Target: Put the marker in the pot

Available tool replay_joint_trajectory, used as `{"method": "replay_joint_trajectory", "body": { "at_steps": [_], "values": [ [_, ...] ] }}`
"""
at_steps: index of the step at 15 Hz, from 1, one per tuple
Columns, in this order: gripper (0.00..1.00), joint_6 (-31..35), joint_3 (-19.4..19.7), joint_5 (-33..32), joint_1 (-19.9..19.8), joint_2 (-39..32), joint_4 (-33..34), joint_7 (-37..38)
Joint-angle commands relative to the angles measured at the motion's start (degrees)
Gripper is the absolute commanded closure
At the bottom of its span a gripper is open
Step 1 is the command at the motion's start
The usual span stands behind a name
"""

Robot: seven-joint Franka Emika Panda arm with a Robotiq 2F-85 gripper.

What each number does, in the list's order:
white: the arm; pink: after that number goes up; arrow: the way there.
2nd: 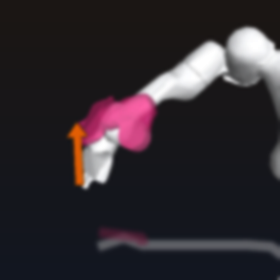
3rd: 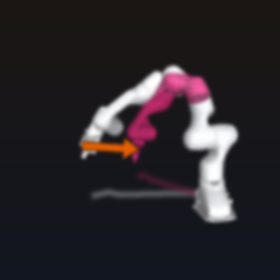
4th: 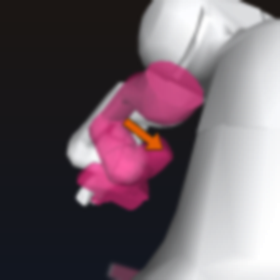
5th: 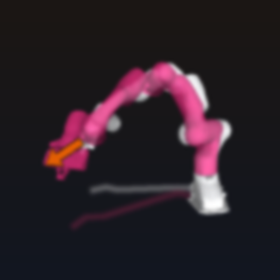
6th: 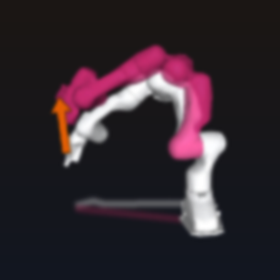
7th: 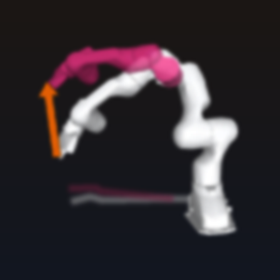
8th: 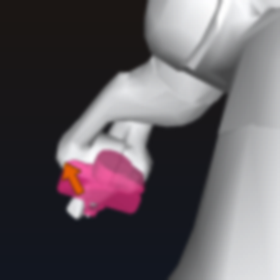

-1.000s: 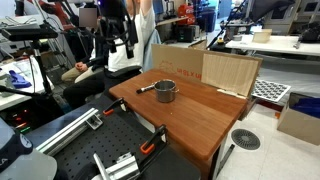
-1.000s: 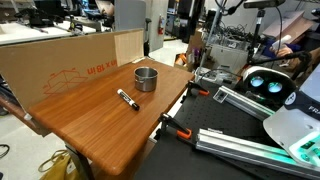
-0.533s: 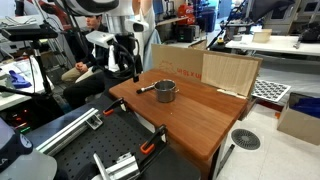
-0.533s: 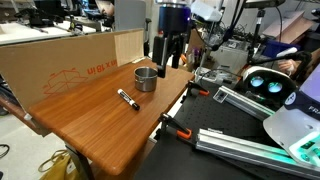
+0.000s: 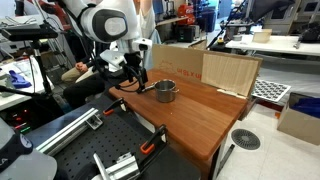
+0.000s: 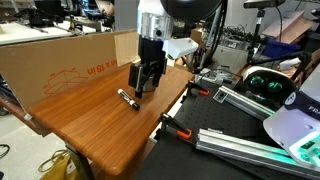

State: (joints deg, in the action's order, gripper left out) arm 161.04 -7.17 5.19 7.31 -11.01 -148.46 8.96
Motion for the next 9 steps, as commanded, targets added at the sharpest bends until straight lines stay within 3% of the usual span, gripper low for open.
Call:
{"method": "replay_joint_trajectory", "body": {
  "at_steps": [1, 9],
  "values": [
    [0.0, 4.9, -0.3, 0.5, 0.9, -5.7, 2.7, 0.5],
    [0.0, 6.4, 2.1, -1.0, 4.8, -14.3, 9.0, 3.4]
  ]
}}
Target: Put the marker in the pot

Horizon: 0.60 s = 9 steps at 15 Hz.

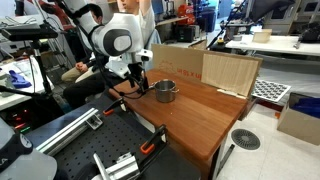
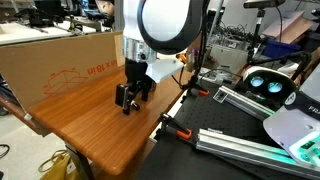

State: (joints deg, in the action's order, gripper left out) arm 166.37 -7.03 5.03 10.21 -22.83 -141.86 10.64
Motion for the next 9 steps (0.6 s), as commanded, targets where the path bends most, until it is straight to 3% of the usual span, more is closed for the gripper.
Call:
{"method": "replay_joint_trajectory", "body": {
  "at_steps": [1, 2, 3, 4, 9],
  "values": [
    [0.0, 0.5, 2.3, -1.0, 2.3, -3.1, 3.4, 2.1],
    [0.0, 0.0, 2.9, -1.2, 2.8, -3.7, 4.3, 2.4],
    [0.25, 0.1, 3.1, -1.3, 3.2, -4.1, 4.9, 2.5],
    [0.26, 0.2, 3.3, -1.3, 3.3, -4.4, 5.3, 2.4],
    [0.65, -1.3, 3.7, -1.3, 3.8, -4.4, 6.6, 2.5]
  ]
}}
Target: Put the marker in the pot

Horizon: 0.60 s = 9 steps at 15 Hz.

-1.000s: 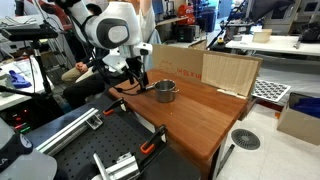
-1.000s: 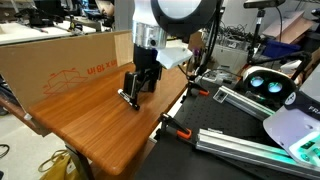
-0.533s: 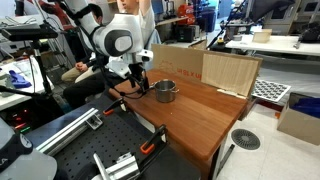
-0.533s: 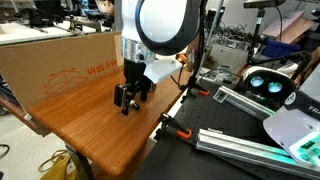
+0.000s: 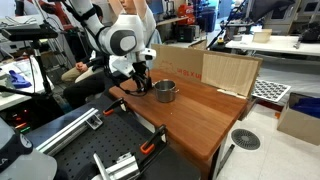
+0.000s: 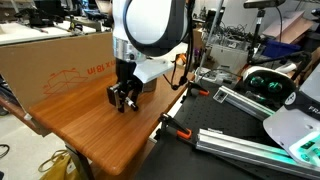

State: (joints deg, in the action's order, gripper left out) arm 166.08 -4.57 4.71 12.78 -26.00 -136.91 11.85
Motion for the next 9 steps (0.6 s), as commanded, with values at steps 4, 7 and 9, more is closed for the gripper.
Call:
{"method": "replay_joint_trajectory", "body": {
  "at_steps": [4, 7, 9],
  "values": [
    [0.94, -2.9, 0.6, -0.4, 0.6, -1.1, 2.6, 1.0],
    [0.94, -5.4, -0.9, 0.8, -0.8, -0.6, 3.3, 0.1],
    [0.94, -7.4, -3.2, 2.9, -3.0, 0.6, 3.4, -1.6]
  ]
}}
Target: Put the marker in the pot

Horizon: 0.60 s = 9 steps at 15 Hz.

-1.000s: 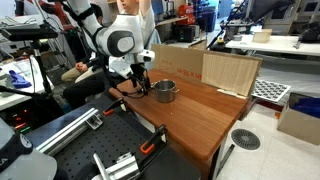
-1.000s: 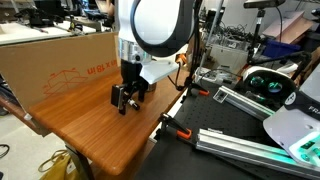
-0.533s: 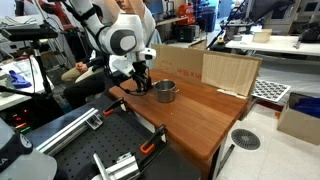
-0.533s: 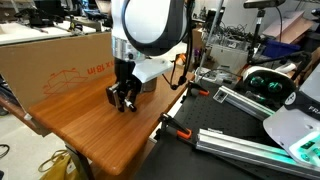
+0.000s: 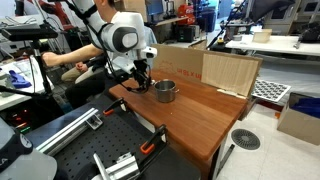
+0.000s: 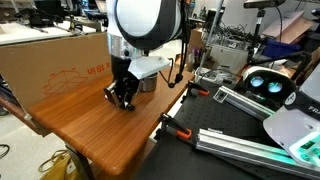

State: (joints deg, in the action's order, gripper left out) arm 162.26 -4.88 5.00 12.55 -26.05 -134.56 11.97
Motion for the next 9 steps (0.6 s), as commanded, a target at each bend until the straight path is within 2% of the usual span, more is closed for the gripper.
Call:
{"method": "replay_joint_trajectory", "body": {
  "at_steps": [1, 2, 5, 7, 9],
  "values": [
    [0.94, -5.0, -4.7, 4.2, -4.5, 1.5, 1.0, -3.3],
    [0.94, -6.3, -7.4, 6.6, -6.7, 3.1, 0.3, -5.8],
    [0.94, -8.9, -12.0, 12.9, -10.3, 7.9, -1.5, -11.4],
    [0.94, -14.4, -13.1, 17.3, -11.8, 12.8, -2.7, -14.4],
    [0.94, -20.2, -12.0, 21.6, -12.4, 18.4, -4.8, -18.3]
  ]
}}
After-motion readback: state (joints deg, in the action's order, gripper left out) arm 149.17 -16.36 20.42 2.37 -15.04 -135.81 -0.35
